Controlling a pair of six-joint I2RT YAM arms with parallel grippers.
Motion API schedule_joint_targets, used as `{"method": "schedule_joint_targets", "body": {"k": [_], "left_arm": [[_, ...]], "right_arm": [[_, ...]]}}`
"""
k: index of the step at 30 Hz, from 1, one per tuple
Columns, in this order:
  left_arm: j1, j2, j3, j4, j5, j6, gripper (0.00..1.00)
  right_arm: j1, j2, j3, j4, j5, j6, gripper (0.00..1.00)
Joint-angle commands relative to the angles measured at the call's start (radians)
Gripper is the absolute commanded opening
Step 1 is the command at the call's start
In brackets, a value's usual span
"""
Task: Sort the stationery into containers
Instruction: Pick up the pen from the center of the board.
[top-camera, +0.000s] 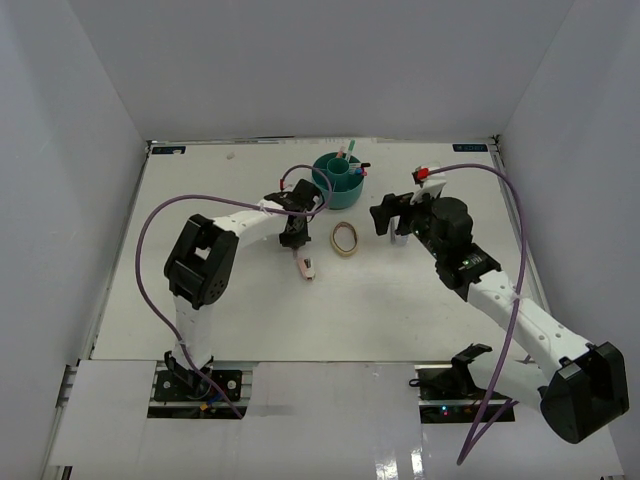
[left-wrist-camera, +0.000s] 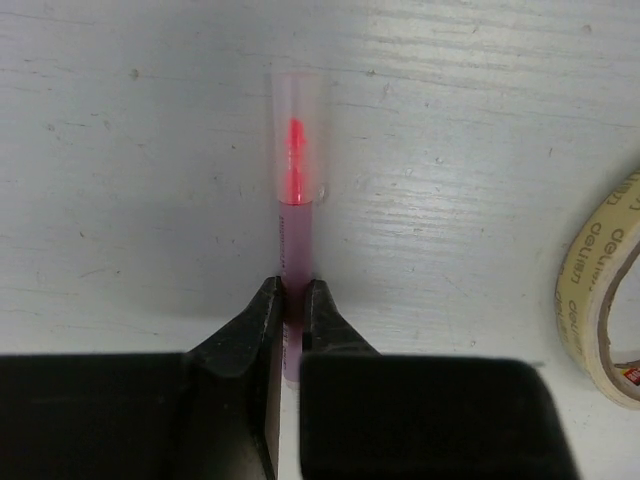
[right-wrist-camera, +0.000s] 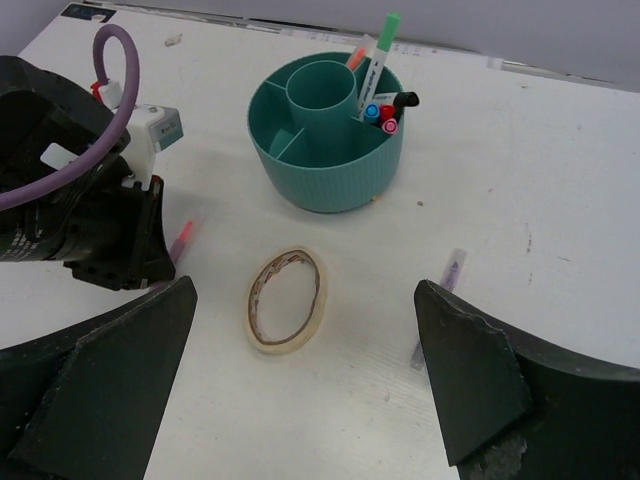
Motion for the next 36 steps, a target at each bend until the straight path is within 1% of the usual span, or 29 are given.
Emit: {"method": "schedule_joint_targets", "body": {"k": [1,3,5,8,9,10,12,13,14,15,16,17,19,20,22,25,31,34,36], "left_arm": [[-0.002,-0.013,-0.027,0.009,-0.063,-0.004,0.08],[-0.002,-0.058,-0.038,0.021,-0.083,0.014,0.04],[-0.002,-0.101,-0.058,0.064,-0.096,0.060,0.02],[-0.002,-0.220,-0.107,0.176,-0.048,0.148,0.02],[-0.002,-0.258,-0.126,0.209,-0.024,0.227,0.02],[-0.002,-0.332,-0.147,0.283,0.010,0.276,0.02],[-0.002,-0.404,-0.208,0.334,0.084,0.355,0.02],[-0.003,-0.473,-0.224,0.370,0.111,0.428,0.02],[-0.003,-0.507,-0.259,0.397,0.159,0.496,0.03],[-0.003,-0.539,-0.279,0.397,0.192,0.496,0.03],[-0.003,-0.571,-0.297,0.427,0.226,0.563,0.03],[-0.003,-0.629,-0.319,0.443,0.255,0.587,0.03],[-0.003,-0.685,-0.380,0.489,0.338,0.652,0.04],[-0.005,-0.731,-0.399,0.506,0.361,0.666,0.04],[-0.006,-0.769,-0.452,0.550,0.417,0.689,0.04],[-0.006,-0.819,-0.498,0.585,0.469,0.712,0.05],[-0.008,-0.848,-0.544,0.622,0.487,0.725,0.05],[-0.008,-0.851,-0.543,0.621,0.486,0.711,0.05],[-0.008,-0.854,-0.546,0.622,0.475,0.708,0.05]], "right_arm": [[-0.004,0.015,0.003,0.053,-0.095,-0.010,0.96],[-0.004,0.024,0.013,0.056,-0.148,-0.016,0.96],[-0.004,0.044,0.032,0.050,-0.202,-0.016,0.96],[-0.004,0.079,0.063,0.020,-0.290,-0.012,0.96],[-0.004,0.088,0.091,0.013,-0.313,-0.004,0.96],[-0.004,0.110,0.103,0.007,-0.353,0.005,0.96],[-0.002,0.133,0.149,-0.010,-0.390,0.037,0.96],[-0.004,0.160,0.167,-0.021,-0.433,0.050,0.96],[-0.002,0.196,0.213,-0.045,-0.455,0.069,0.96],[-0.002,0.216,0.235,-0.056,-0.476,0.083,0.96],[-0.002,0.234,0.256,-0.064,-0.517,0.100,0.95],[-0.002,0.254,0.276,-0.066,-0.539,0.117,0.95],[-0.002,0.306,0.321,-0.037,-0.612,0.178,0.93],[-0.001,0.325,0.336,-0.023,-0.637,0.203,0.91],[0.005,0.383,0.368,0.006,-0.689,0.255,0.90],[0.019,0.446,0.459,0.003,-0.706,0.284,0.88],[0.048,0.513,0.533,0.020,-0.709,0.314,0.84],[0.060,0.544,0.557,0.023,-0.714,0.324,0.82],[0.067,0.564,0.566,0.022,-0.720,0.326,0.77]]}}
